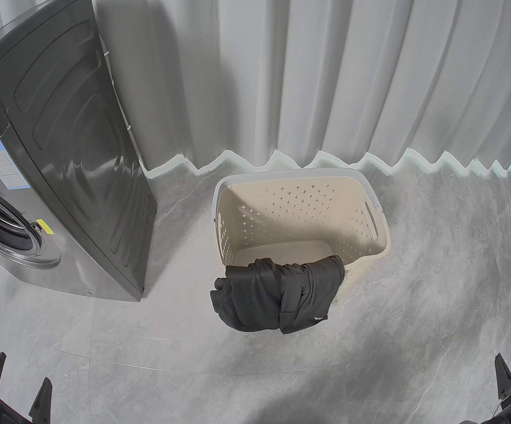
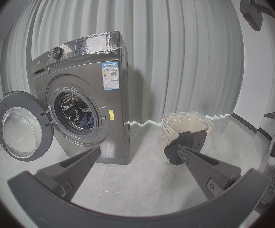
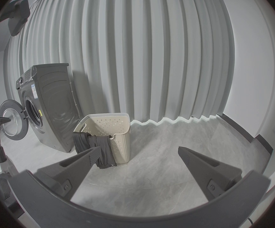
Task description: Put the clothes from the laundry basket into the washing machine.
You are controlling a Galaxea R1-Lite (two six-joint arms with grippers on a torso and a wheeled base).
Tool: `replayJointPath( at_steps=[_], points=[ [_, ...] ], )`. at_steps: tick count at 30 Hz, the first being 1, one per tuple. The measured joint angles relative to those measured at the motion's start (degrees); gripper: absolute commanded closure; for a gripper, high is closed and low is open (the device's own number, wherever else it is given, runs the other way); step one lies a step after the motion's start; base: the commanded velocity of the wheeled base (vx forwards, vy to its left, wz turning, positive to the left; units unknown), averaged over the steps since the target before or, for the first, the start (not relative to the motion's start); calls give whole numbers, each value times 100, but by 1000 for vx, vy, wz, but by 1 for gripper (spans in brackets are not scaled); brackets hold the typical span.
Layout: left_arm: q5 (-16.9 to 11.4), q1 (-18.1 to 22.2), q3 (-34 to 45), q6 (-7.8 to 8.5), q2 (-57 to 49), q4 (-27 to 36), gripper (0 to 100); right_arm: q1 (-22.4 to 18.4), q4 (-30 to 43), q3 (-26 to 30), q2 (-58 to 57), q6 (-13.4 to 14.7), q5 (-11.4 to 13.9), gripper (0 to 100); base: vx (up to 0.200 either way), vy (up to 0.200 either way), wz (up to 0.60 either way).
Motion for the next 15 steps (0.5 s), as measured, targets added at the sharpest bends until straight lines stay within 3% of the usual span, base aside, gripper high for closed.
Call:
replayJointPath(
  at_steps=[2, 5, 11, 15],
  points=[
    [0, 5, 0, 5, 0, -2, 0, 0, -2, 0, 0, 0, -5, 0, 0, 0, 0],
    [-1, 2, 0, 2, 0, -2, 0, 0, -26, 0, 0, 0, -2, 0, 200, 0, 0],
    [0, 0, 0, 5, 0, 0, 0, -7, -251, -229, 0, -27, 20, 0, 0, 0, 0],
    [0, 0, 0, 5, 0, -2, 0, 4, 46, -614, 98, -38, 94, 0, 0, 0, 0]
  ],
)
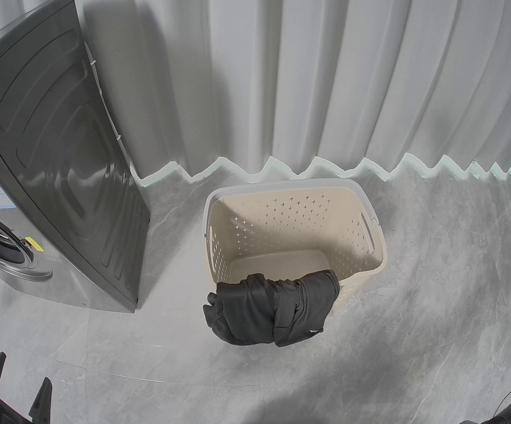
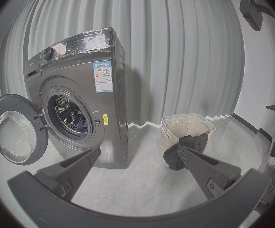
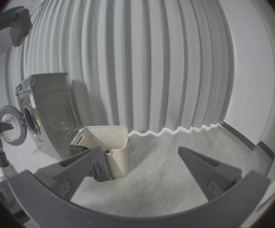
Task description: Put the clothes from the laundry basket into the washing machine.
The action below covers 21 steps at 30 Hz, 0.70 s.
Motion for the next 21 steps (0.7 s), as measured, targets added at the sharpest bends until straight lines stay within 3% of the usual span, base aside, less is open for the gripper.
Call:
replayJointPath(
  at_steps=[9, 17, 21],
  points=[
    [0, 0, 0, 0, 0, 0, 0, 123, 24, -26, 1593, -87, 649, 0, 0, 0, 0],
    [0, 2, 0, 0, 0, 0, 0, 444, -1047, 57, 3646, -190, 1024, 0, 0, 0, 0],
    [0, 2, 0, 0, 0, 2, 0, 811, -1691, 66, 4643, -6, 1100, 0, 0, 0, 0]
  ],
)
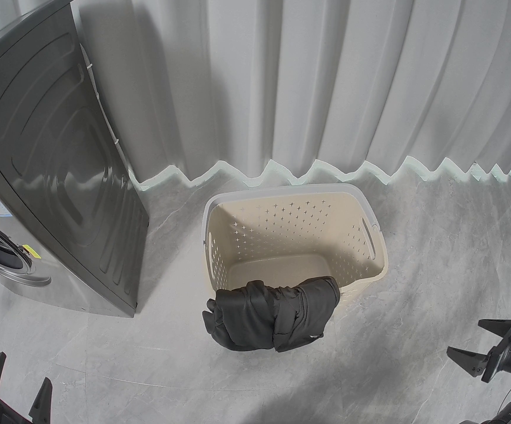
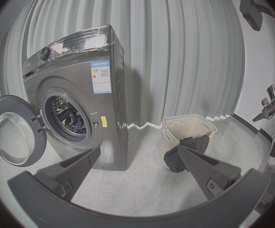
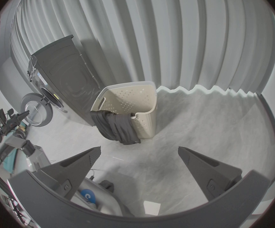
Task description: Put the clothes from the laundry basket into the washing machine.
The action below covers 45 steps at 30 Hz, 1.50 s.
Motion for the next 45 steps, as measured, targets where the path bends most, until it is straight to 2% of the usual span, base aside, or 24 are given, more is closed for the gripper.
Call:
replayJointPath(
  at_steps=[4, 11, 15, 18, 21, 27, 31, 42, 45],
  points=[
    [-1, -2, 0, 0, 0, 0, 0, 490, -514, -28, 778, 336, 4, 0, 0, 0, 0],
    [-6, -2, 0, -2, 0, 0, 0, 934, -1108, -249, 1908, 572, -199, 0, 0, 0, 0],
    [-9, -2, 0, -2, 0, 0, 0, 1209, -1220, -518, 2408, 805, -443, 0, 0, 0, 0],
    [-6, -2, 0, -2, 0, -2, 0, 1540, -1319, -742, 2798, 1147, -752, 0, 0, 0, 0],
    [-6, -2, 0, -5, 0, 0, 0, 1808, -1429, -926, 3157, 1363, -979, 0, 0, 0, 0],
    [-6, -2, 0, -10, 0, 0, 0, 2133, -1671, -1252, 3945, 1473, -1228, 0, 0, 0, 0],
    [-6, -2, 0, -10, 0, 0, 0, 2267, -1961, -1460, 4478, 1506, -1493, 0, 0, 0, 0],
    [-4, -2, 0, -7, 0, 0, 0, 2480, -2712, -1910, 5745, 1626, -1703, 0, 0, 0, 0],
    [-4, -2, 0, -5, 0, -2, 0, 2566, -2851, -2043, 6032, 1752, -1726, 0, 0, 0, 0]
  ],
)
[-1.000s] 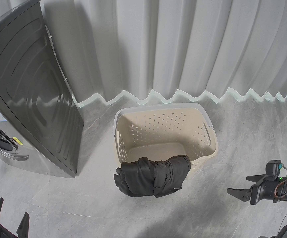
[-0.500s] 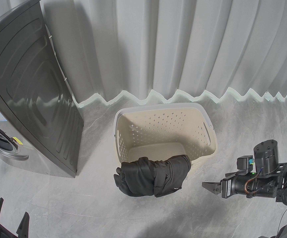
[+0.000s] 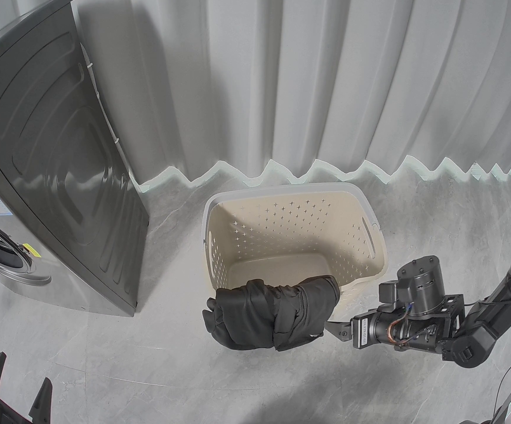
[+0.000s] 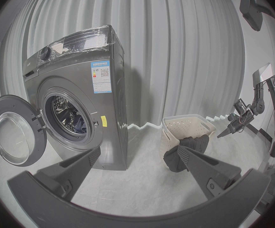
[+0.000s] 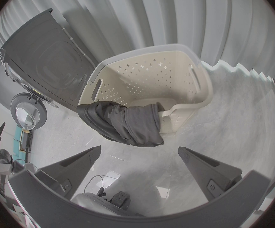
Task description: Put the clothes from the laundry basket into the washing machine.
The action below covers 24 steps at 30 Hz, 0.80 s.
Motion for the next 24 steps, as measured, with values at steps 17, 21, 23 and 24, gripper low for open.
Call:
replayJointPath(
  at_steps=[17, 21, 23, 24],
  points=[
    [0, 0, 0, -5, 0, 0, 0, 284, -96, -1223, 1441, 674, -213, 0, 0, 0, 0],
    [-2, 0, 0, -5, 0, 2, 0, 278, -474, -1447, 1759, 679, -240, 0, 0, 0, 0],
    [-2, 0, 0, -5, 0, 0, 0, 278, -688, -1508, 1921, 666, -300, 0, 0, 0, 0],
    [-2, 0, 0, -5, 0, 2, 0, 276, -774, -1540, 2004, 657, -336, 0, 0, 0, 0]
  ],
)
